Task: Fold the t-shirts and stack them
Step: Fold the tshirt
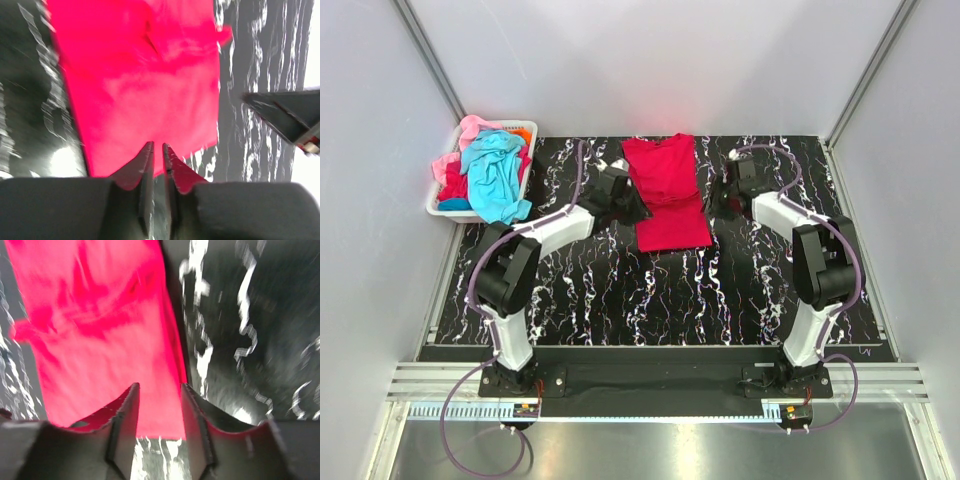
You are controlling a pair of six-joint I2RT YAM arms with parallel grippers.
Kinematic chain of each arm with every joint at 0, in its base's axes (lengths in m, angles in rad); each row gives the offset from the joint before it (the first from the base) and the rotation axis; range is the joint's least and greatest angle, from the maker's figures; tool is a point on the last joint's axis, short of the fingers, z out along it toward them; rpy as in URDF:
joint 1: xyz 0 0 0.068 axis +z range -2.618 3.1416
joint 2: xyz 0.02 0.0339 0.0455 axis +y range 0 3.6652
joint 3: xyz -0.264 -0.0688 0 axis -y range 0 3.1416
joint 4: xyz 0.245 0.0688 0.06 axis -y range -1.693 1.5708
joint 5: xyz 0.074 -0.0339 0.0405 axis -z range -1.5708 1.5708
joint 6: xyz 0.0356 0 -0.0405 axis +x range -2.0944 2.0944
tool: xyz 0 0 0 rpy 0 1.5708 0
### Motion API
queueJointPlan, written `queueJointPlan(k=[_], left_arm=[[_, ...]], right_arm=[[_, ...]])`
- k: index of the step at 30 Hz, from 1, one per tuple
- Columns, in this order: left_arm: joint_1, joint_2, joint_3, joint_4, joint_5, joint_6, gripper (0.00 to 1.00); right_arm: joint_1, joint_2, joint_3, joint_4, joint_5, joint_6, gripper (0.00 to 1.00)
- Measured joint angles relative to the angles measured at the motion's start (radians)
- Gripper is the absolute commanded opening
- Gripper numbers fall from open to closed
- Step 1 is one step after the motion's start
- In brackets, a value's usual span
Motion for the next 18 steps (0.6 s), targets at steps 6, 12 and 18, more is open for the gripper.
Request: queueJointPlan(k=[6, 12, 18], left_arm=[[-0.064, 0.069, 0.044, -0.08, 0.036, -0.016, 0.08], [-0.063, 0.13, 0.049, -0.155, 0.007, -0.034, 0.08], [-0.07, 0.203, 0.134, -0.225, -0.041, -0.032, 0.08]], right_arm=[[0.047, 0.002, -0.084, -0.02, -0.051, 0.01, 0.4], [0.073, 0.008, -0.091, -0.029, -0.061, 0.009, 0.41], [0.073, 0.078, -0.055, -0.033, -0.063, 0.006, 0.4]])
